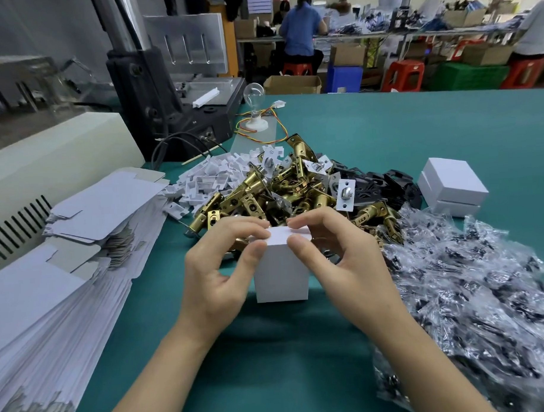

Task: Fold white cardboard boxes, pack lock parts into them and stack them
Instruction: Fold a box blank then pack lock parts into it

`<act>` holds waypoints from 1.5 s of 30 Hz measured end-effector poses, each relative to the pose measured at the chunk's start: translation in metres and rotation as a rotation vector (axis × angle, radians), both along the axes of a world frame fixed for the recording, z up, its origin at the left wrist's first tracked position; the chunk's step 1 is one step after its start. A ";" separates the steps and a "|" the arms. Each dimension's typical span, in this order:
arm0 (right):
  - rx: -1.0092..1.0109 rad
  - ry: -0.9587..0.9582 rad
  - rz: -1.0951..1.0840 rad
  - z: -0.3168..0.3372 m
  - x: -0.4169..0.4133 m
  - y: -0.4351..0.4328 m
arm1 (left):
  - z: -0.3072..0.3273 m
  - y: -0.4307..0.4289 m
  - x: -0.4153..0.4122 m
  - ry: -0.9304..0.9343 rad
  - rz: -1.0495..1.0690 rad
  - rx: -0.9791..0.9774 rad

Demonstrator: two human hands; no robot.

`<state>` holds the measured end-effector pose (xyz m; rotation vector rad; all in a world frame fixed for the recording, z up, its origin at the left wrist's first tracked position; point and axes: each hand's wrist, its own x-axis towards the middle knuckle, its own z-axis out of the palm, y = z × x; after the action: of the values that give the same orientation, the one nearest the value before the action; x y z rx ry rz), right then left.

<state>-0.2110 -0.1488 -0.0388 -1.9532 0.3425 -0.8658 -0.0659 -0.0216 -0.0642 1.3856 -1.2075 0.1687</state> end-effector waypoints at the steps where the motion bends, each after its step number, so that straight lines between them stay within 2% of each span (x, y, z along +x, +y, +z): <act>1: -0.009 0.003 0.002 0.000 0.000 0.000 | 0.000 0.000 0.000 0.030 -0.001 -0.002; 8: -0.122 -0.021 -0.027 -0.001 0.003 0.003 | 0.003 -0.001 -0.002 0.038 -0.009 0.027; 20: -0.088 -0.017 -0.014 -0.005 0.002 -0.002 | -0.003 0.002 0.000 0.087 -0.045 0.010; 27: -0.342 0.011 -0.048 -0.002 -0.007 -0.008 | -0.006 0.005 0.000 0.138 -0.102 0.037; 31: -0.404 -0.015 -0.077 0.000 -0.008 -0.008 | -0.007 0.005 0.000 0.180 -0.100 0.032; 37: -0.352 -0.024 -0.069 -0.002 -0.009 -0.007 | -0.006 0.004 -0.001 0.251 -0.093 0.042; 45: -0.238 -0.046 -0.086 -0.006 -0.009 -0.011 | -0.003 0.003 -0.002 0.257 -0.077 0.054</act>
<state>-0.2195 -0.1594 -0.0445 -2.1461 0.3095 -1.0447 -0.0678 -0.0183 -0.0677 1.3585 -1.0542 -0.0948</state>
